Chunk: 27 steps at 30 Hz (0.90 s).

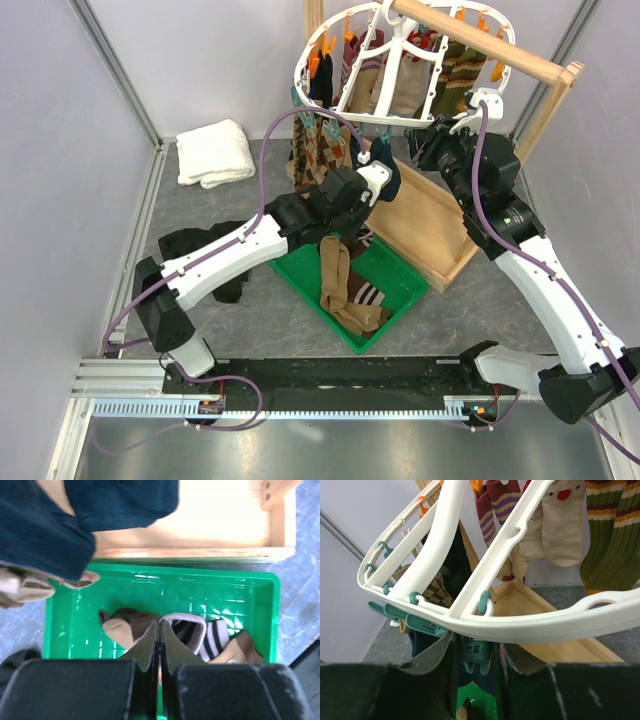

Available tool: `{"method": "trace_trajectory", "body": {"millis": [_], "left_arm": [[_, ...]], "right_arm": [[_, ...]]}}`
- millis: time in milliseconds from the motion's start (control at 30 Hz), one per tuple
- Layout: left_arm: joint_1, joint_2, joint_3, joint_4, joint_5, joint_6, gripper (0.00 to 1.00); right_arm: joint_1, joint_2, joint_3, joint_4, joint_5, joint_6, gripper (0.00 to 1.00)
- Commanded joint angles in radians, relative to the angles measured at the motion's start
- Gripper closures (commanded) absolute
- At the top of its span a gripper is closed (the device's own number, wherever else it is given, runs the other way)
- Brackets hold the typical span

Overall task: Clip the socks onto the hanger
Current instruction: Pick up the sock from the bin.

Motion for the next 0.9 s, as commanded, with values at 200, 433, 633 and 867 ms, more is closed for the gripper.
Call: {"method": "trace_trajectory", "body": {"millis": [200, 433, 633, 867], "left_arm": [[0.028, -0.116, 0.096, -0.071, -0.165, 0.037, 0.98], [0.039, -0.153, 0.231, -0.123, -0.212, 0.079, 0.98], [0.041, -0.161, 0.135, -0.125, -0.266, 0.043, 0.98], [0.039, -0.08, -0.16, 0.044, -0.133, -0.148, 0.98]], "right_arm": [[-0.001, -0.004, 0.016, -0.077, -0.059, 0.014, 1.0], [0.001, 0.001, 0.019, -0.069, -0.07, 0.017, 1.0], [0.001, -0.001, 0.012, -0.066, -0.074, 0.017, 1.0], [-0.001, -0.002, -0.018, -0.054, -0.079, 0.025, 1.0]]}}
